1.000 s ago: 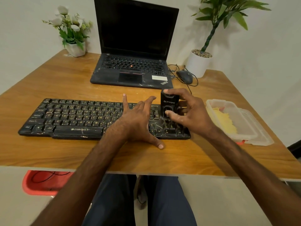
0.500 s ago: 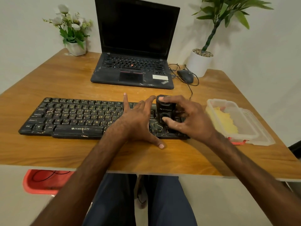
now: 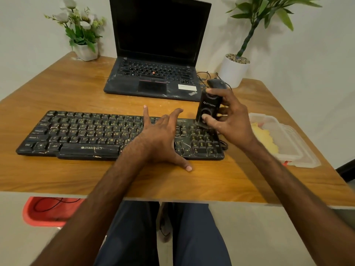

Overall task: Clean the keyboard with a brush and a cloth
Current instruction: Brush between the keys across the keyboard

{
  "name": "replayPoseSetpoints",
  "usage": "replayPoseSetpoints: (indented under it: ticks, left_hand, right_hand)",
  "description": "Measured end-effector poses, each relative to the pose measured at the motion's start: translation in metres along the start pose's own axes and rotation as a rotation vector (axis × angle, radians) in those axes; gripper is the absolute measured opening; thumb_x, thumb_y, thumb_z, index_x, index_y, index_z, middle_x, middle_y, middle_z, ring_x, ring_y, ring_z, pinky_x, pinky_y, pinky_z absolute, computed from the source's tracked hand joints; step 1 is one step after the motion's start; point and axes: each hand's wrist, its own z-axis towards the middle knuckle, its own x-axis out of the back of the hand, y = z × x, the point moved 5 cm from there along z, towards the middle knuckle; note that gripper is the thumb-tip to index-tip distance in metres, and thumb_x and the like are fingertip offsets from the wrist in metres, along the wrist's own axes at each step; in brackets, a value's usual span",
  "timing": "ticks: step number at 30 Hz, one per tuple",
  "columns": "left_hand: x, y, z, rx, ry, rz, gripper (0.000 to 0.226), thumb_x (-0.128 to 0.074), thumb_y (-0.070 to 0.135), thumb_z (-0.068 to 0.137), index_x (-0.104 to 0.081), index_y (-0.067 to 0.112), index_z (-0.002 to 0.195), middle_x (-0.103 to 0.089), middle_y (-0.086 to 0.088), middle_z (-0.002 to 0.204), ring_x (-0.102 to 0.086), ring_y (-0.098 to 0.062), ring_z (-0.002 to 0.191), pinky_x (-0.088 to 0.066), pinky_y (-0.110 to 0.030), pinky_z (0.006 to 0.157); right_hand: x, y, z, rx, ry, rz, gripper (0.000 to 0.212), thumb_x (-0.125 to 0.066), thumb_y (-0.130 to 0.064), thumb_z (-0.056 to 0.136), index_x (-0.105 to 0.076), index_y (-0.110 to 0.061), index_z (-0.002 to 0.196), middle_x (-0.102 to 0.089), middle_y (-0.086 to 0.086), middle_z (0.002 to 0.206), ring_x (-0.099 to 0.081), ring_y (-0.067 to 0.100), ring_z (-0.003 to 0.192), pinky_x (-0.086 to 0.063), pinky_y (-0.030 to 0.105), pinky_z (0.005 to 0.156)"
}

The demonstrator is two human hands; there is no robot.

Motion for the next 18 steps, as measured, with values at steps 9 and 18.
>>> replayPoseSetpoints:
  ticks: [9,18]
  left_hand:
    - [-0.001,0.000,-0.001,-0.007,0.019,-0.008,0.157,-0.064,0.094,0.045,0.024,0.022,0.153,-0.011,-0.009,0.168,-0.008,-0.023,0.155,0.033,-0.065,0.105]
    - [-0.001,-0.002,-0.001,0.014,0.018,0.005,0.158,-0.063,0.095,0.045,0.027,0.022,0.152,-0.014,-0.010,0.168,-0.011,-0.023,0.155,0.030,-0.066,0.107]
  right_hand:
    - [0.003,-0.005,-0.024,-0.014,0.027,-0.007,0.057,-0.076,-0.011,0.083,-0.049,-0.023,0.132,-0.057,-0.015,0.124,-0.063,0.007,0.109,-0.062,0.032,0.070]
    - [-0.023,-0.025,-0.016,0.030,-0.046,0.035,0.058,-0.076,-0.006,0.083,-0.051,-0.012,0.135,-0.059,-0.002,0.124,-0.062,0.007,0.110,-0.056,0.018,0.077]
